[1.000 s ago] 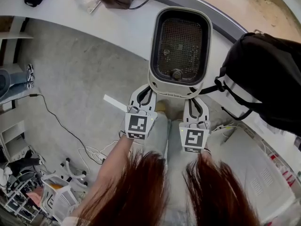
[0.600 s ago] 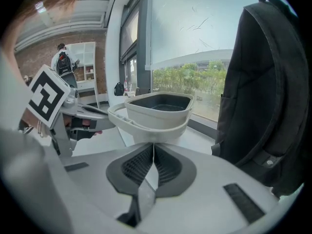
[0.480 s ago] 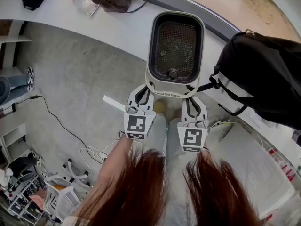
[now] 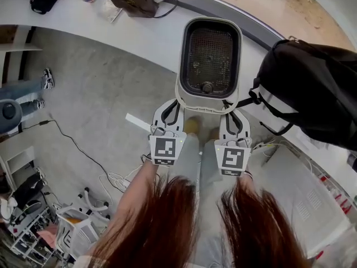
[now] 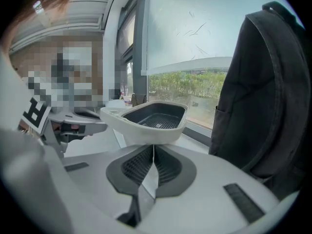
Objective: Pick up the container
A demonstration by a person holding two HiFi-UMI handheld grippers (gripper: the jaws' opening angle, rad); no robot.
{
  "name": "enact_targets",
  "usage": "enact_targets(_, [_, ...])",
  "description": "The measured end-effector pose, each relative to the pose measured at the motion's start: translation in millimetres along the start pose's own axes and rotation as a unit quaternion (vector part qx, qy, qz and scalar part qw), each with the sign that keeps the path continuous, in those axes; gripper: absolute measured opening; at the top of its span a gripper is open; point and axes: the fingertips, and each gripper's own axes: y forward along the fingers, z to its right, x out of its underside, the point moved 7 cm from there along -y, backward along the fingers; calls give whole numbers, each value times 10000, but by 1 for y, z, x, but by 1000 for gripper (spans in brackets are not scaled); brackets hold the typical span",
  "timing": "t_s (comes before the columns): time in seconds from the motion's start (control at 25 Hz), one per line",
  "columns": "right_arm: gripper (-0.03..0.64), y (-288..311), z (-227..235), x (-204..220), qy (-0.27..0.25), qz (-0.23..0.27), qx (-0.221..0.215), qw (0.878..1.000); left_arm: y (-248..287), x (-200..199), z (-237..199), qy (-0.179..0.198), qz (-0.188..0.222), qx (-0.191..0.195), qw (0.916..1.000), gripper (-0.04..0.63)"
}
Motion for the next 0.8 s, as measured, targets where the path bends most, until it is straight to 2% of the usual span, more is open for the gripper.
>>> enact_targets(0.6, [25,-11,7,-24,4,10,85,10000,-13,-26,-6,478,73,-96,9988,22])
enact_targets(0.8, [25,-12,10,-33,-41,13,119,9999,-15,-37,-7,682,144,-93,9975,79])
